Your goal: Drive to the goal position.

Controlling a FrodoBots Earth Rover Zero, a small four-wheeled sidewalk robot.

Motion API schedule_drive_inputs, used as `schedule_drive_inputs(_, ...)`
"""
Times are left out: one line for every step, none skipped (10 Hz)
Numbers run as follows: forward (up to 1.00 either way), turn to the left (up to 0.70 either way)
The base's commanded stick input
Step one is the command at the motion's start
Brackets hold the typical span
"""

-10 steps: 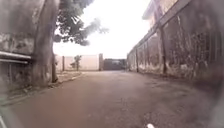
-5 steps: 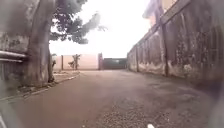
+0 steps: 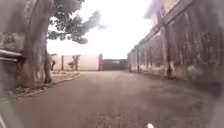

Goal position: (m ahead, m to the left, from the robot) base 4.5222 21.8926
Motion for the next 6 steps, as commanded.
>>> schedule_drive_inputs(0.45,0.00)
schedule_drive_inputs(0.45,0.00)
schedule_drive_inputs(0.45,0.00)
schedule_drive_inputs(0.45,0.00)
schedule_drive_inputs(0.45,0.00)
schedule_drive_inputs(0.45,0.00)
